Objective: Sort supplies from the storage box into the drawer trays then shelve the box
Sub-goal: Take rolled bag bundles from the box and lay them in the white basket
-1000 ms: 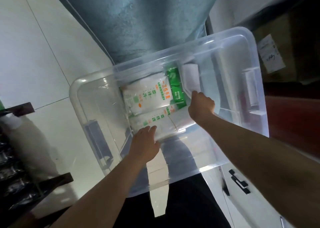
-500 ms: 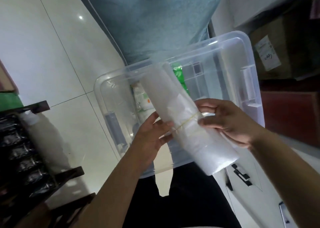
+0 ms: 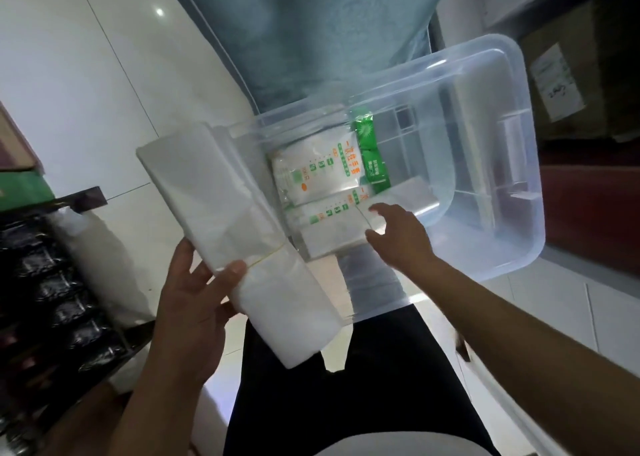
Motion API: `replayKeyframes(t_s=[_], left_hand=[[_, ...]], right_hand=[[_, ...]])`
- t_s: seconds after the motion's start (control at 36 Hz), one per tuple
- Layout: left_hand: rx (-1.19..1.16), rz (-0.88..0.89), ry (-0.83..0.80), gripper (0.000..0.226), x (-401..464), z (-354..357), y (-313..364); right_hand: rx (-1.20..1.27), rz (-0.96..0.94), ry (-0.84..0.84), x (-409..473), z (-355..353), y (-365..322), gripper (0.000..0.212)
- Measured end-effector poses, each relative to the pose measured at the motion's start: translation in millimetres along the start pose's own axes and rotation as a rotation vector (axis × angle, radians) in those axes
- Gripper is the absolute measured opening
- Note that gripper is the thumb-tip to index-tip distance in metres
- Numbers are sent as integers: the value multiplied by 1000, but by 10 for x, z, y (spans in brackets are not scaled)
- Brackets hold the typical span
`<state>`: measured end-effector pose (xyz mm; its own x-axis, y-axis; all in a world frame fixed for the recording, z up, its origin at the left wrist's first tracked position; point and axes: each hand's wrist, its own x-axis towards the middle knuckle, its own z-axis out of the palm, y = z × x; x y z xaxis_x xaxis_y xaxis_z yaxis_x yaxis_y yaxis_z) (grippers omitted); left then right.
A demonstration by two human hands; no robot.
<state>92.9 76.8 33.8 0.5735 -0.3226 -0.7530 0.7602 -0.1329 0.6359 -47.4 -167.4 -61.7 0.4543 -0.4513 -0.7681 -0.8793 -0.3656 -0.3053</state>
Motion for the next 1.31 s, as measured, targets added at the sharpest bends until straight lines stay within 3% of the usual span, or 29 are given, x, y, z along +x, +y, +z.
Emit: replayKeyframes(t_s=[0.08,0.14,0.22,0.44,0.61,0.69,0.81,1.06,1.31], left_hand=[[-11,2,19,52,40,17,14],[-25,-4,27,53,61,49,0],[-58,-18,39,57,78,101,-32],[-91,-44,57,61,107,183,-34],[-90,-26,54,57,99,180,51],[-71,-10,37,50,27,168,119],[-81,18,5,53,-165,169,302],[5,122,-124,68,-290,67,1026],[123,209,-432,51,-369,854,1415]], right_hand=[[-538,-162,-121,174,272,253,52],[-761,-298,-176,260,426,368,55],[-854,-402,-149,395,551,373,56],[-965,-397,-152,657,705,216,29],[-797,-322,-169,677,607,69,20],[-693,-252,-57,632,374,-28,23],[-376,-116,114,374,-54,-113,23],[308,-67,442,-924,-858,-425,21],[872,12,701,-2374,-1537,-126,12]])
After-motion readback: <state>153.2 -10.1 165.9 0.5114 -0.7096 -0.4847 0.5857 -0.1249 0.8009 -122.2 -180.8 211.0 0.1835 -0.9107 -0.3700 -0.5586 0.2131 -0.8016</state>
